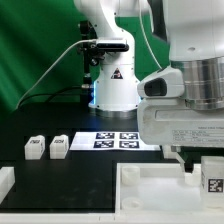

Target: Assemble one leg

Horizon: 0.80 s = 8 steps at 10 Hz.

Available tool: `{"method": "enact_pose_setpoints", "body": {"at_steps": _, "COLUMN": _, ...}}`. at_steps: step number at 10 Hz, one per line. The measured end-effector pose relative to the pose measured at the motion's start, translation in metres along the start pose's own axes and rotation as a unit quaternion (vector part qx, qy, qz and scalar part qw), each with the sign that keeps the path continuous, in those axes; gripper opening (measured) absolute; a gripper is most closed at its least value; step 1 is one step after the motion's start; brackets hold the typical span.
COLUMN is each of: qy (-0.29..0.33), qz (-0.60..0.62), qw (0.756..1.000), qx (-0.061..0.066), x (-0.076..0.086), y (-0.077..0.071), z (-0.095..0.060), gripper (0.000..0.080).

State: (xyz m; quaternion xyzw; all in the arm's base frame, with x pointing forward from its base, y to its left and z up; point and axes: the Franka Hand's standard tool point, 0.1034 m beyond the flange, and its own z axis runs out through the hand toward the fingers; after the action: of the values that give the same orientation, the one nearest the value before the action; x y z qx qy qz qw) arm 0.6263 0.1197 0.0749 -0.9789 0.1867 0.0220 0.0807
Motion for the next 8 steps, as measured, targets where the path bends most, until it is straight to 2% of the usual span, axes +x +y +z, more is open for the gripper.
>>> {"method": "enact_pose_setpoints", "body": {"at_steps": 1, "qy": 0.013, "qz": -0.086, "qw": 0.996, "qx": -0.020, "x": 0.0029, "y": 0.0007, "z": -0.0011, "gripper": 0.0649}}
{"method": "enact_pose_setpoints", "body": {"at_steps": 2, "qy": 0.012, "qz": -0.072, "qw": 0.997, "qx": -0.017, "x": 0.0022, "y": -0.0003, "z": -0.0006, "gripper": 0.0649}}
{"method": "enact_pose_setpoints", "body": {"at_steps": 4, "qy": 0.012, "qz": -0.072, "qw": 0.997, "qx": -0.017, "x": 0.0024, "y": -0.0001, "z": -0.0006, "gripper": 0.0404}}
{"method": "enact_pose_setpoints", "body": {"at_steps": 5, "qy": 0.013, "qz": -0.072, "qw": 0.997, "qx": -0.018, "x": 0.0028, "y": 0.0012, "z": -0.0006, "gripper": 0.0404}}
{"method": "enact_pose_setpoints", "body": {"at_steps": 6, "qy": 0.012, "qz": -0.071, "qw": 0.997, "qx": -0.018, "x": 0.0031, "y": 0.0022, "z": -0.0005, "gripper": 0.0294}}
{"method": "enact_pose_setpoints", "body": {"at_steps": 8, "qy": 0.008, "qz": -0.059, "qw": 0.998, "qx": -0.013, "x": 0.0048, "y": 0.0044, "z": -0.0014, "gripper": 0.0293}}
